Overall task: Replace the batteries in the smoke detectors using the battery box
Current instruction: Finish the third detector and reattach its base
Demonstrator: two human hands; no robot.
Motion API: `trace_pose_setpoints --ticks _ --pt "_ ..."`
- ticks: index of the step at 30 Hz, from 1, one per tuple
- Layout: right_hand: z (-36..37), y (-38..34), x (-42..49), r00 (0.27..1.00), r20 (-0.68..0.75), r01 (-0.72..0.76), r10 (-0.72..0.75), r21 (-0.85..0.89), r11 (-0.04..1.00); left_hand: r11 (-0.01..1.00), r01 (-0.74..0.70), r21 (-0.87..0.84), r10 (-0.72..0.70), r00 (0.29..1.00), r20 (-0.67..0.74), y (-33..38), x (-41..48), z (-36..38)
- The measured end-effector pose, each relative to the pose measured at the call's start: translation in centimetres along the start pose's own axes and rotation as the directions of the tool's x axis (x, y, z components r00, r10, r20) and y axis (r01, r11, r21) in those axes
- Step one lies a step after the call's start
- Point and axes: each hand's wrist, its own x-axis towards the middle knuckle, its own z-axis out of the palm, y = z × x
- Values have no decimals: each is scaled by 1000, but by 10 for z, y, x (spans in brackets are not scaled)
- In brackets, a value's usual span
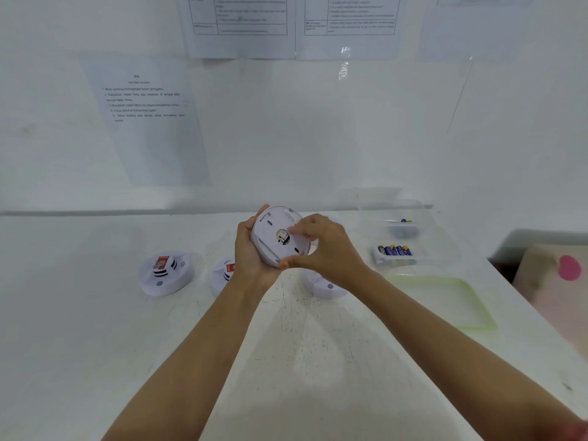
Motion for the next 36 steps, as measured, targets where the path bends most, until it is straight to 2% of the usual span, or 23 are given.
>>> trace_pose_setpoints --ticks 9,20,36 --pt "2 10 -5 992 127 5 4 -66 998 999 30 33 -30 1000 -5 1 -3 -4" --pt "0 5 -9 999 34 3 -3 10 1000 999 17 35 -18 999 28 4 -3 -3" --pt "-2 -5 -12 999 -35 28 -28 1 1000 997 54 57 -60 993 106 1 -6 -4"
